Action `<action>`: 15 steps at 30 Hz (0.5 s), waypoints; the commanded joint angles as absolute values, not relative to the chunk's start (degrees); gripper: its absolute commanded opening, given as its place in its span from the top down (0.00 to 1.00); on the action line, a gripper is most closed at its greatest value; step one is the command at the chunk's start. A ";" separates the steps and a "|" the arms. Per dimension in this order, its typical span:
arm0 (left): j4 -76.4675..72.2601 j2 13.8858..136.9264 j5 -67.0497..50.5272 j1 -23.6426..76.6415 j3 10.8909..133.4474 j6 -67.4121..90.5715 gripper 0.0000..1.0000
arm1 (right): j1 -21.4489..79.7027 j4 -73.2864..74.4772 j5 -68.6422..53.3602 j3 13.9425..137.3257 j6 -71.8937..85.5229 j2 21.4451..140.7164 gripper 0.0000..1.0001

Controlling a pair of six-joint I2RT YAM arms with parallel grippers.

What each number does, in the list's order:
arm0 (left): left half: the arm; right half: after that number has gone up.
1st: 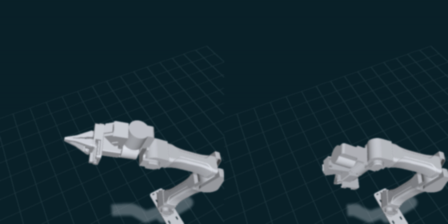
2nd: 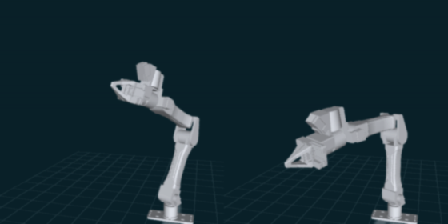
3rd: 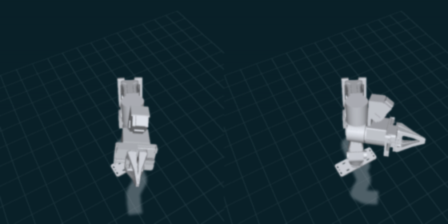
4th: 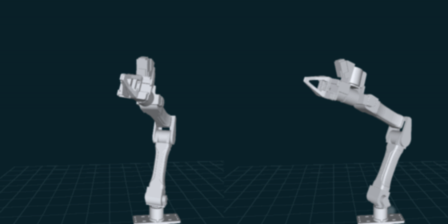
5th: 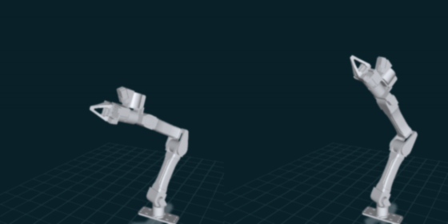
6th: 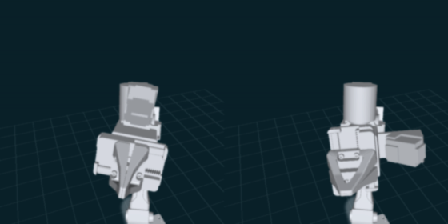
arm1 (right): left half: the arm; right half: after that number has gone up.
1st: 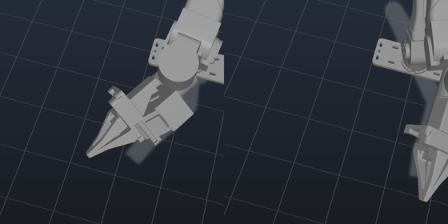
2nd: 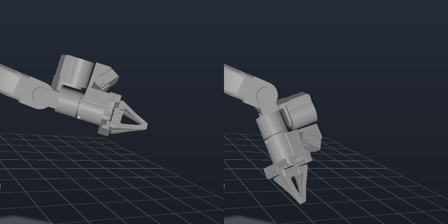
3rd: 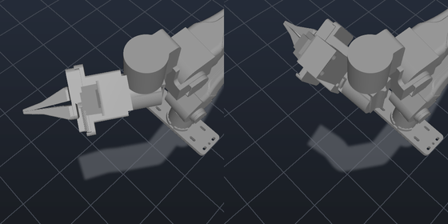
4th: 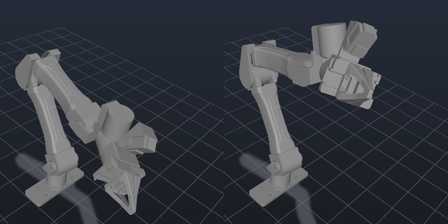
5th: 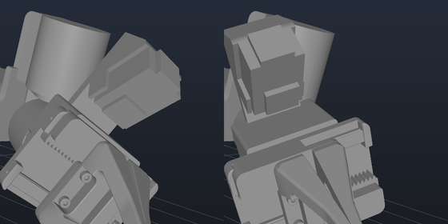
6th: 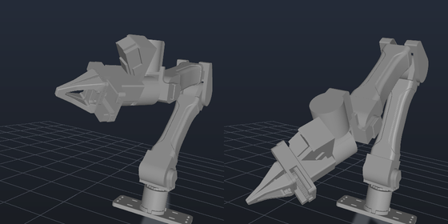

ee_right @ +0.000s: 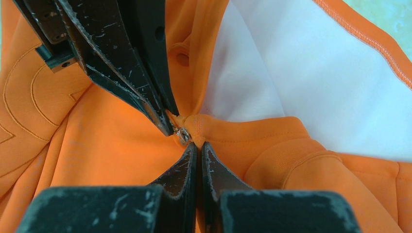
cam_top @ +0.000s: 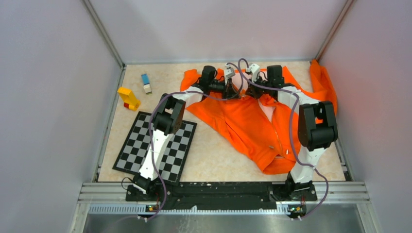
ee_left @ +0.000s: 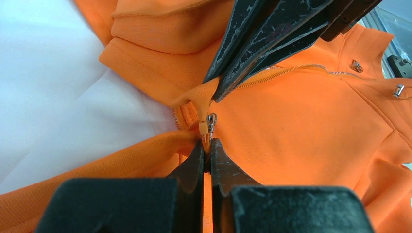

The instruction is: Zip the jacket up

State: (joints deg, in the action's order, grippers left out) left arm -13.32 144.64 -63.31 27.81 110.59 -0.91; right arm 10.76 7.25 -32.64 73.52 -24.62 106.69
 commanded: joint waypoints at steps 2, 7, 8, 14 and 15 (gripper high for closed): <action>-20.39 143.70 -62.44 28.01 111.94 5.19 1.00 | 12.13 5.86 -35.10 75.05 -22.10 104.58 1.00; -23.55 143.51 -62.56 28.14 110.59 7.71 1.00 | 12.06 2.36 -36.39 74.08 -19.60 104.54 1.00; -23.98 143.42 -62.70 28.25 110.31 7.92 1.00 | 12.12 1.54 -37.04 73.90 -18.90 104.66 1.00; -26.56 142.94 -64.48 28.46 108.22 8.36 1.00 | 11.58 -5.29 -43.45 71.40 -17.27 104.68 1.00; -27.05 142.60 -65.31 28.45 107.56 8.04 1.00 | 11.20 -6.50 -46.40 70.71 -17.90 104.74 1.00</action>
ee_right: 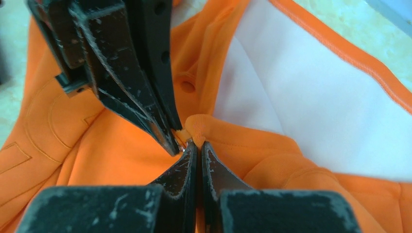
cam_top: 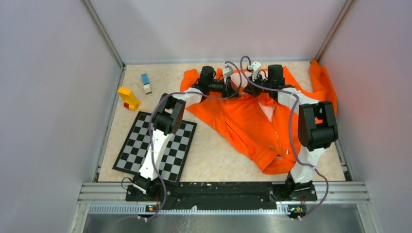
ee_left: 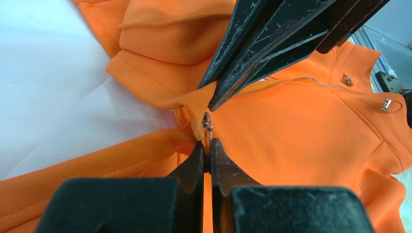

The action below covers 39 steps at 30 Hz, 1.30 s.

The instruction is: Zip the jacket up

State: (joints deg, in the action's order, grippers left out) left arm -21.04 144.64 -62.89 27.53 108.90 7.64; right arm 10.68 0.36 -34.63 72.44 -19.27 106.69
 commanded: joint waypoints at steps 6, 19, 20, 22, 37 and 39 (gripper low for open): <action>-26.74 141.27 -68.83 28.46 106.01 4.23 1.00 | 9.45 -1.85 -57.23 71.60 -26.41 106.96 1.00; -30.60 140.89 -73.89 28.46 106.19 6.67 1.00 | 7.88 -3.26 -61.76 76.10 -22.75 113.26 1.00; -31.49 140.56 -73.64 28.40 105.60 7.34 1.00 | 7.75 -4.64 -61.56 75.91 -21.64 113.55 1.00; -33.60 139.88 -72.85 28.41 104.15 8.91 1.00 | 7.64 -6.31 -60.82 75.49 -20.14 113.65 1.00; -49.84 131.13 -64.64 23.69 91.12 23.98 0.32 | 6.48 -7.60 -61.60 75.24 -18.25 114.00 1.00; -53.94 130.63 -62.28 23.43 89.37 29.46 0.31 | 6.48 -7.87 -61.51 75.31 -17.75 114.07 1.00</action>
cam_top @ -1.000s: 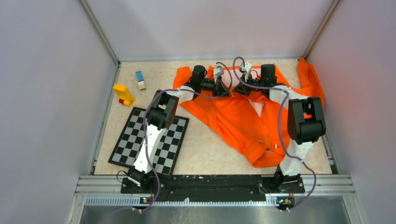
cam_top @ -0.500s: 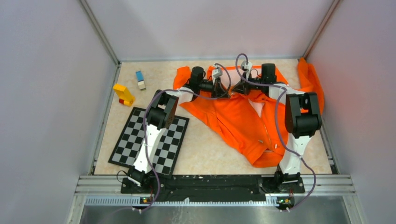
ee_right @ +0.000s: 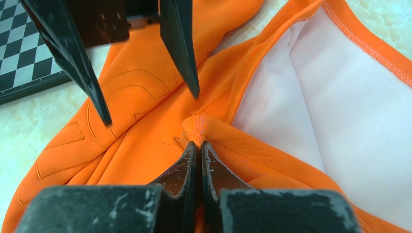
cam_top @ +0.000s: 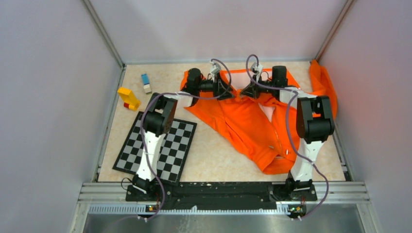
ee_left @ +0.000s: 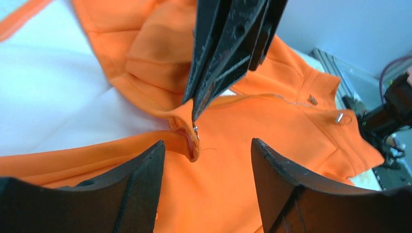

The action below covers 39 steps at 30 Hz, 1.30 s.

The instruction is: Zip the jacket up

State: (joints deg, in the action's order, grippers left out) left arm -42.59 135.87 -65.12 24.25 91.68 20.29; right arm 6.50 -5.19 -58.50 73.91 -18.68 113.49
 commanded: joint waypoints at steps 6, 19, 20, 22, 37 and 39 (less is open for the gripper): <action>-54.20 133.38 -53.15 23.64 90.69 47.59 0.56 | 6.43 -8.99 -60.32 74.97 -16.13 114.07 1.00; -52.93 134.06 -45.97 26.88 89.56 51.35 0.53 | 6.42 -10.98 -60.27 74.50 -13.96 114.00 1.00; -52.63 134.16 -45.20 26.95 89.60 51.07 0.55 | 6.49 -10.99 -60.35 74.53 -13.97 113.93 1.00; -51.52 134.30 -44.12 27.15 90.19 50.14 0.56 | 6.50 -10.90 -60.42 74.57 -13.89 113.90 1.00; -45.23 130.59 -38.00 27.23 85.94 45.73 0.44 | 6.49 -11.56 -60.78 74.49 -12.96 114.24 1.00; -47.01 131.72 -39.38 27.34 86.58 47.74 0.48 | 6.50 -11.51 -60.73 74.49 -12.92 114.21 1.00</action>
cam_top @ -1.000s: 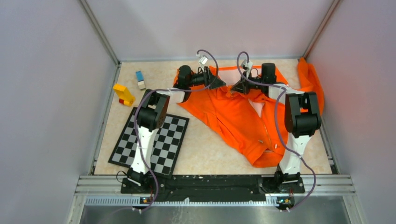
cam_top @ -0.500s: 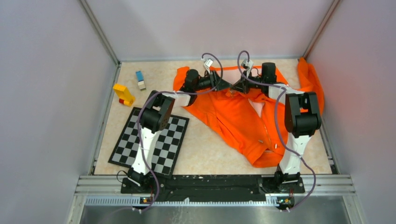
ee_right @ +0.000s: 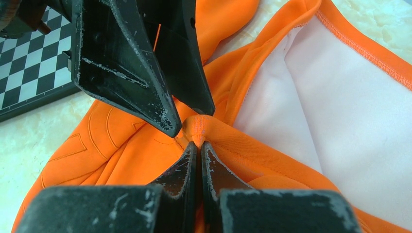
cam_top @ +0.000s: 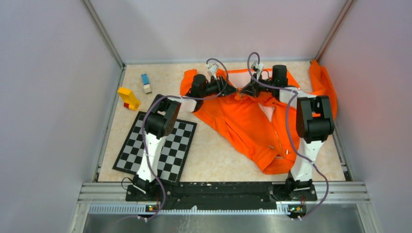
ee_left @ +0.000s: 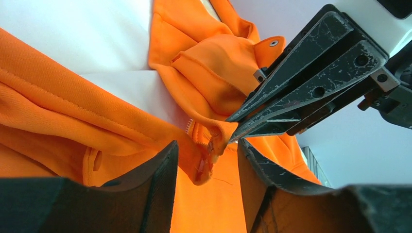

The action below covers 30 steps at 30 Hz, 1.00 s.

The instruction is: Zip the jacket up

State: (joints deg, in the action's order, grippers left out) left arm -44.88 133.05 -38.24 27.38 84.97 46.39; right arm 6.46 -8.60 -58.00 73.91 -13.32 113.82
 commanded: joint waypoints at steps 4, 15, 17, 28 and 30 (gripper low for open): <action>-48.99 133.67 -41.41 27.74 88.35 50.10 0.56 | 6.63 -11.71 -60.86 74.48 -12.75 114.12 1.00; -47.39 135.42 -42.01 28.03 90.96 50.10 0.73 | 6.85 -12.21 -60.82 74.19 -12.40 113.88 1.00; -47.18 135.67 -41.93 27.98 91.01 50.29 0.75 | 6.83 -12.42 -60.82 74.14 -12.26 113.86 1.00; -48.45 136.73 -41.38 28.44 91.60 51.86 0.86 | 7.03 -14.56 -59.74 73.17 -10.88 113.65 1.00; -48.47 136.93 -41.61 28.40 92.20 51.59 0.99 | 7.04 -15.79 -58.43 72.49 -9.40 113.40 0.97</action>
